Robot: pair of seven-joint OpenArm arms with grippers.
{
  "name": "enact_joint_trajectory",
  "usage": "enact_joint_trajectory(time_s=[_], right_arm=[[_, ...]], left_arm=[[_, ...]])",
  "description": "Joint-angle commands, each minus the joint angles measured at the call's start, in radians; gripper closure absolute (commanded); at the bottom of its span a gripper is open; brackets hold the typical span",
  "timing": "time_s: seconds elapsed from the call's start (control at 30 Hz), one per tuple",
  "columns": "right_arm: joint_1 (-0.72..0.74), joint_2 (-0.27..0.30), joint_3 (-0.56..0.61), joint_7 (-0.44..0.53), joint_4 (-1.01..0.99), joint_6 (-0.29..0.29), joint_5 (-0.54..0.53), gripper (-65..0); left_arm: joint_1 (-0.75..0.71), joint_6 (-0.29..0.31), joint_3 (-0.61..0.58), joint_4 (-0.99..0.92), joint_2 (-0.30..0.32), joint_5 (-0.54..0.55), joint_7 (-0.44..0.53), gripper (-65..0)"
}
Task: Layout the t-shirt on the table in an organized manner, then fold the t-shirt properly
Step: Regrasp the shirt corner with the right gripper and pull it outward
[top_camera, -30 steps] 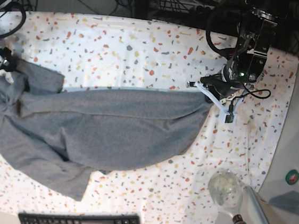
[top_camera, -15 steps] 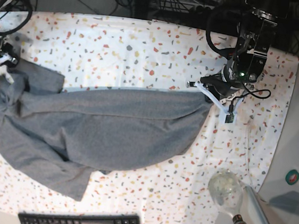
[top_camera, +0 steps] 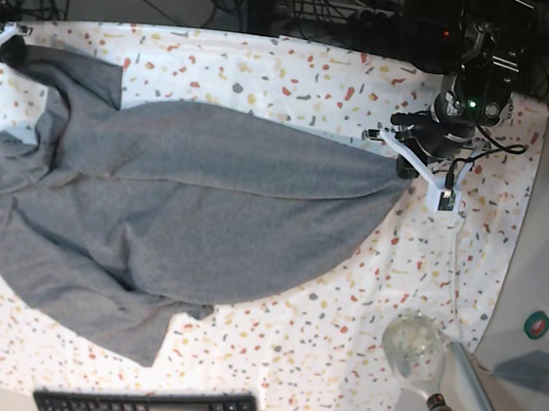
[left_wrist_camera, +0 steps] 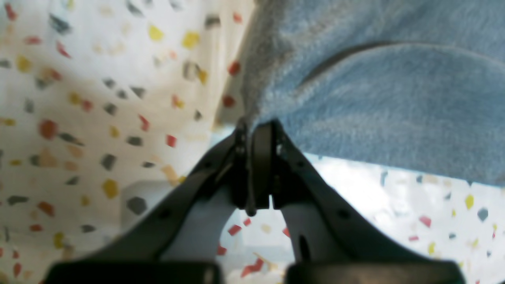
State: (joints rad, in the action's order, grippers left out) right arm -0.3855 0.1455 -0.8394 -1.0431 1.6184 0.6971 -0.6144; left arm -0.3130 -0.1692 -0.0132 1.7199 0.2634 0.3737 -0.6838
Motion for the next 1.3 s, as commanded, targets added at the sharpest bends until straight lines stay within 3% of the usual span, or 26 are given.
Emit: enact_joint_trajectory(time_s=[0.0, 0.2, 0.27, 0.33, 0.53, 0.73, 0.83, 1.03, 1.2, 1.27], right_arm=[[-0.007, 0.012, -0.007, 0.005, 0.01, 0.001, -0.006, 0.0], [0.02, -0.001, -0.01, -0.185, -0.02, 0.001, -0.012, -1.7], [0.018, -0.002, -0.018, -0.236, 0.0, 0.001, -0.012, -16.2], [-0.008, -0.014, -0.01, -0.233, 0.062, 0.001, -0.012, -24.2], [-0.017, -0.04, -0.005, -0.131, 0.24, 0.001, 0.029, -25.1], [0.142, -0.039, 0.13, -0.148, 0.084, 0.001, 0.172, -37.7], [0.178, -0.048, 0.177, -0.133, 0.018, 0.001, 0.25, -37.5], [0.178, -0.094, 0.23, 0.005, -0.042, 0.001, 0.374, -37.5], [0.194, -0.102, 0.228, 0.02, -0.092, 0.001, 0.388, -37.4], [0.205, -0.102, 0.22, 0.02, -0.114, 0.001, 0.387, -32.7]], left_arm=[[0.01, -0.003, 0.005, 0.01, 0.004, 0.0, 0.019, 0.0], [0.027, -0.003, 0.002, -0.018, -0.017, 0.0, 0.019, 0.0], [0.028, -0.003, 0.002, -0.021, -0.019, 0.0, 0.019, 0.0], [0.028, -0.003, 0.002, -0.022, -0.019, 0.0, 0.019, 0.0], [0.028, -0.003, 0.002, -0.022, -0.019, 0.0, 0.017, 0.0], [0.033, -0.003, 0.002, -0.056, -0.019, 0.0, 0.017, 0.0], [0.03, -0.003, 0.002, -0.056, -0.02, 0.0, 0.017, 0.0], [0.027, -0.003, 0.002, -0.056, -0.017, 0.0, 0.019, 0.0], [0.025, -0.003, 0.002, -0.056, -0.019, 0.0, 0.019, 0.0], [0.025, -0.003, 0.002, -0.056, -0.019, 0.0, 0.019, 0.0]])
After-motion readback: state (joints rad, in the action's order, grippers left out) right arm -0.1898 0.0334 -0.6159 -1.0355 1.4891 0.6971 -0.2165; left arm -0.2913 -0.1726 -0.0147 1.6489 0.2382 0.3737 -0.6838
